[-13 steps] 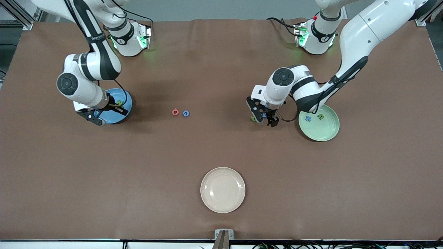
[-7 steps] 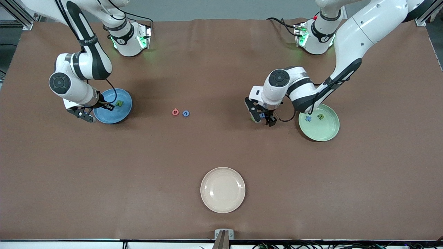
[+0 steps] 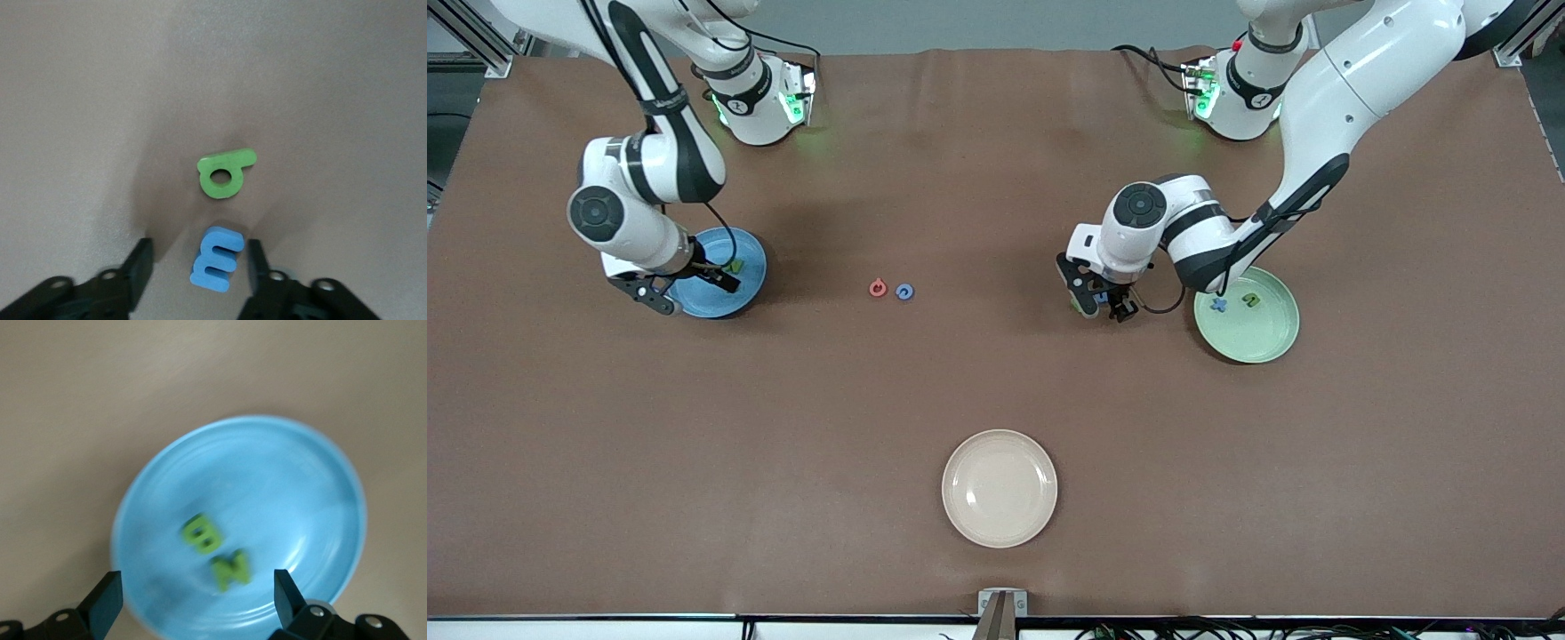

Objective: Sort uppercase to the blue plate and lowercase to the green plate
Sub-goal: 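Place m on green plate with the left gripper while the right gripper grasps Q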

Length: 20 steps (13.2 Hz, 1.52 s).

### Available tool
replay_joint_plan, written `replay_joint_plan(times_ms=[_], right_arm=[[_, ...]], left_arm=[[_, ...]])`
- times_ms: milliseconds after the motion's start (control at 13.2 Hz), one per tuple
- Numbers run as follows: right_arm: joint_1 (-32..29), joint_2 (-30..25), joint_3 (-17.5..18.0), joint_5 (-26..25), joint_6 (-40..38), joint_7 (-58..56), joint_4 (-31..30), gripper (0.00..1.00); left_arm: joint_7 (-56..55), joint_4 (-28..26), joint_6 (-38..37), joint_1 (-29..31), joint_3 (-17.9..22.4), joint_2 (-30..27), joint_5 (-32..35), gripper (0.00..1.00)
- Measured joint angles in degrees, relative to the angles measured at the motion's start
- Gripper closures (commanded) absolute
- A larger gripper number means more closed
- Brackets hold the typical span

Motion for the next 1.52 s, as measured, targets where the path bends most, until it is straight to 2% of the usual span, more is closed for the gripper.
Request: replay_joint_plan(times_ms=[152,380,456,608,836,988,1141,1217,1369,1521], right_arm=[[6.3,0.0,0.5,2.8,1.7,8.3,0.2,0.00],[13.9,0.1,0.7,14.1,7.1,11.4,0.4,0.00],[15.7,0.4,0.7,16.5,9.1,13.0,0.4,0.00],[19.1,2.0,0.7,17.4,13.2,16.4,0.4,0.00],[25.2,5.9,0.7,17.1,17.2,14.9,1.8,0.01],[27.9,7.8,0.7,16.1,18.3,11.7,2.9,0.07],[28.9,9.3,0.7,12.9,19.4,9.4,3.2,0.10],[28.9,9.9,0.7,11.6,19.6,9.0,3.3,0.14],[28.9,10.9,0.6,9.5,19.7,8.4,3.3,0.15],[29.0,11.6,0.6,8.6,20.6,8.3,3.3,0.17]], left_arm=[[-0.2,0.0,0.0,0.0,0.0,0.0,0.0,0.60],[-0.2,0.1,0.0,-0.1,0.0,0.0,0.0,0.83],[-0.3,0.2,0.0,-0.1,0.0,0.0,0.0,0.87],[-0.3,0.2,0.0,-0.1,0.0,0.0,0.0,0.95],[-0.6,0.3,0.0,0.2,0.0,-0.1,0.0,0.96],[-0.6,0.5,0.0,1.8,-0.3,-0.6,0.0,0.96],[-0.6,0.4,-2.0,7.8,-5.3,-0.8,0.0,0.96],[-0.3,0.3,-5.1,12.1,-9.3,-0.9,-0.1,0.96],[1.1,0.0,-11.8,20.8,-17.3,-1.0,-0.7,0.96],[4.0,-0.7,-16.7,28.5,-22.9,-1.1,-1.5,0.96]])
